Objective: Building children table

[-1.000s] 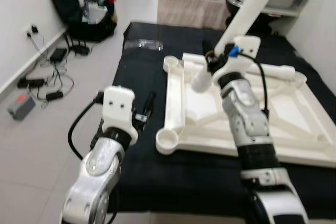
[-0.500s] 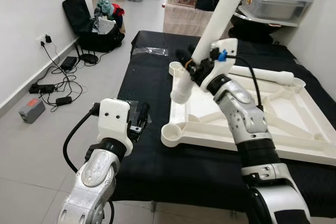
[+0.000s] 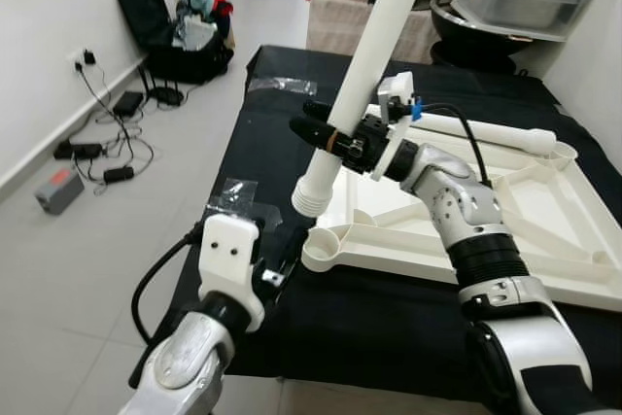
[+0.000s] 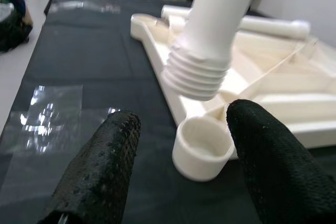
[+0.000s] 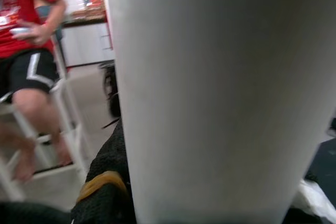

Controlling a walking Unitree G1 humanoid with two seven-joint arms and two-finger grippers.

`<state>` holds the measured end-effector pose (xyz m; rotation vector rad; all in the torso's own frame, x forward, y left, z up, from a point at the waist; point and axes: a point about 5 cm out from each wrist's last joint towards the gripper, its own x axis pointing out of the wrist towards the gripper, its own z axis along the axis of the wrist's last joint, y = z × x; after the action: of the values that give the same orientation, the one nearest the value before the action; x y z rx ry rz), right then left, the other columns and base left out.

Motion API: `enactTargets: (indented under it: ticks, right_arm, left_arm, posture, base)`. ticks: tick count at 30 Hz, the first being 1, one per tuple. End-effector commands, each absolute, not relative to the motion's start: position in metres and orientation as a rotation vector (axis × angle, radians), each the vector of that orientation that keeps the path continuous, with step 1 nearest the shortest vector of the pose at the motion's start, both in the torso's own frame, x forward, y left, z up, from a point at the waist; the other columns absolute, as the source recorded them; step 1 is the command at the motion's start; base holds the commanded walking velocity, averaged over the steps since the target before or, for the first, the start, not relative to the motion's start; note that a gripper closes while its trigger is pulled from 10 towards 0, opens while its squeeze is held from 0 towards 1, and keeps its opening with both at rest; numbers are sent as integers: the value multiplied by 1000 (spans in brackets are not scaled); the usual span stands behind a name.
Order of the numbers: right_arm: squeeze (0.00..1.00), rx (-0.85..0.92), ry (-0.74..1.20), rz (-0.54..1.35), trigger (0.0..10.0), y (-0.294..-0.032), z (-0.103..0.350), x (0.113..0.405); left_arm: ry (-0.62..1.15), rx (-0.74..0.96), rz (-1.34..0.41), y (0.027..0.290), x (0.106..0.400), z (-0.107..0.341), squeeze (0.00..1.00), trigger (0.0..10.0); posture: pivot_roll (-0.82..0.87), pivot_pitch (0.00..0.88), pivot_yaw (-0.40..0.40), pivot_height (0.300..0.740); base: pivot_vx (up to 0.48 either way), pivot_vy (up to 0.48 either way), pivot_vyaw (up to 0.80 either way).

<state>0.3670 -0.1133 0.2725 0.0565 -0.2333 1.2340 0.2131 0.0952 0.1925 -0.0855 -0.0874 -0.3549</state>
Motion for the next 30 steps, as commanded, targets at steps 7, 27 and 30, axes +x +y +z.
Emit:
enactTargets:
  ticks: [7, 27, 30]
  right_arm:
    - [0, -67, -188, 1309, 10000, -125, 261, 365]
    - [0, -28, -244, 1519, 10000, -113, 255, 341]
    - [0, -39, -245, 1531, 10000, -108, 254, 340]
  left_arm:
    - [-77, -91, -392, 91, 206, 193, 0, 10000]
    - [-32, -66, -430, 88, 199, 183, 0, 10000]
    - [-32, -66, -431, 88, 199, 183, 0, 10000]
  posture:
    - [99, 234, -122, 740]
    - [97, 200, -106, 740]
    - [95, 195, -107, 740]
  base:
    - [0, 0, 0]
    - [0, 0, 0]
    - [0, 0, 0]
